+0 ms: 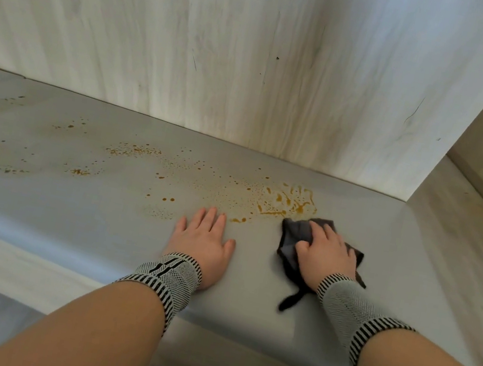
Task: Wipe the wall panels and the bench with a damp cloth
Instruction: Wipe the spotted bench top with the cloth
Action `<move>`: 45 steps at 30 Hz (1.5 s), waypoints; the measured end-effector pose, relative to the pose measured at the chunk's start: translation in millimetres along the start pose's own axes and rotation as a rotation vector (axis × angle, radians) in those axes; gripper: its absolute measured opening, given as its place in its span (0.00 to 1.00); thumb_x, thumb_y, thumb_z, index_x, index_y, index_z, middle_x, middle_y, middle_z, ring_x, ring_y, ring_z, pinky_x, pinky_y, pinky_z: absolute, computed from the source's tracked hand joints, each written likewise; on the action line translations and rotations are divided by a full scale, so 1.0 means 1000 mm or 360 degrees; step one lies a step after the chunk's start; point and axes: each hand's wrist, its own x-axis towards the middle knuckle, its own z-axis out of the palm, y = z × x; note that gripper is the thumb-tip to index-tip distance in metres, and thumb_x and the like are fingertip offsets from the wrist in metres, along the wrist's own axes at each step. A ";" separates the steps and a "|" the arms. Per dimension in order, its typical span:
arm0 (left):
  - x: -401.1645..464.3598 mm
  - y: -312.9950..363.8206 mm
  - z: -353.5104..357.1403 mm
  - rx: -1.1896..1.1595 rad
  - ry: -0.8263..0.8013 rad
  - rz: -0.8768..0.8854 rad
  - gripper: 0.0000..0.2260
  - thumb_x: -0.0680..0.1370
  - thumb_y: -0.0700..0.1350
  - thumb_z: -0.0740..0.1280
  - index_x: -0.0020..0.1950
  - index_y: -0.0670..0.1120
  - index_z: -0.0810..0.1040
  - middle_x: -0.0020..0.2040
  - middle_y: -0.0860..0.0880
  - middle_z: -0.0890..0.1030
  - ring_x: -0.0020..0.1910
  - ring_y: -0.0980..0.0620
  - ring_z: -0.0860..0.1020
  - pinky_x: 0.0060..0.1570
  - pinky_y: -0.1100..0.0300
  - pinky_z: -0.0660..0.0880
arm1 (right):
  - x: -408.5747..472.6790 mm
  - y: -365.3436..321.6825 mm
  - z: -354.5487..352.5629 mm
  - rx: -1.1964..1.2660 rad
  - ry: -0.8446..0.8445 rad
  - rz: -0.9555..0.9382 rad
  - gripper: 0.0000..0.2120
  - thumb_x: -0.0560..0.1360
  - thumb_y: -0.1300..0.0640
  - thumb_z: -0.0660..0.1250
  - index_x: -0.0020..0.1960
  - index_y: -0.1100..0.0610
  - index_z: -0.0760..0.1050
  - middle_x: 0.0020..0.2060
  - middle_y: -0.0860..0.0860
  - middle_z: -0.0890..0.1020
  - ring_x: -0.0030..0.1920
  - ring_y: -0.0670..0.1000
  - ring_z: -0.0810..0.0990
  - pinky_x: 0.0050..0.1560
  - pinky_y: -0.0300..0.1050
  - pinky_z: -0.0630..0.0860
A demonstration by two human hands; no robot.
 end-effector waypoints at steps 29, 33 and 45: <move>-0.023 -0.069 -0.006 0.0026 0.0127 -0.0257 0.26 0.84 0.56 0.43 0.82 0.50 0.47 0.82 0.51 0.46 0.80 0.52 0.46 0.78 0.49 0.45 | -0.046 -0.098 0.027 -0.0035 -0.0166 -0.0698 0.28 0.78 0.47 0.54 0.77 0.44 0.54 0.79 0.48 0.50 0.78 0.53 0.48 0.76 0.58 0.46; -0.024 -0.069 -0.008 0.0019 0.0103 -0.0250 0.26 0.84 0.56 0.42 0.82 0.50 0.46 0.82 0.51 0.45 0.80 0.52 0.45 0.78 0.49 0.45 | -0.026 -0.064 0.014 -0.0057 -0.0169 -0.0794 0.27 0.78 0.49 0.56 0.76 0.44 0.57 0.78 0.46 0.55 0.77 0.49 0.53 0.76 0.53 0.49; -0.024 -0.069 -0.006 0.0034 0.0102 -0.0253 0.27 0.83 0.57 0.42 0.82 0.51 0.45 0.82 0.51 0.44 0.80 0.52 0.45 0.78 0.48 0.44 | -0.006 -0.035 0.009 -0.0103 -0.0028 -0.0360 0.25 0.78 0.49 0.55 0.75 0.44 0.59 0.78 0.49 0.57 0.77 0.54 0.54 0.75 0.58 0.54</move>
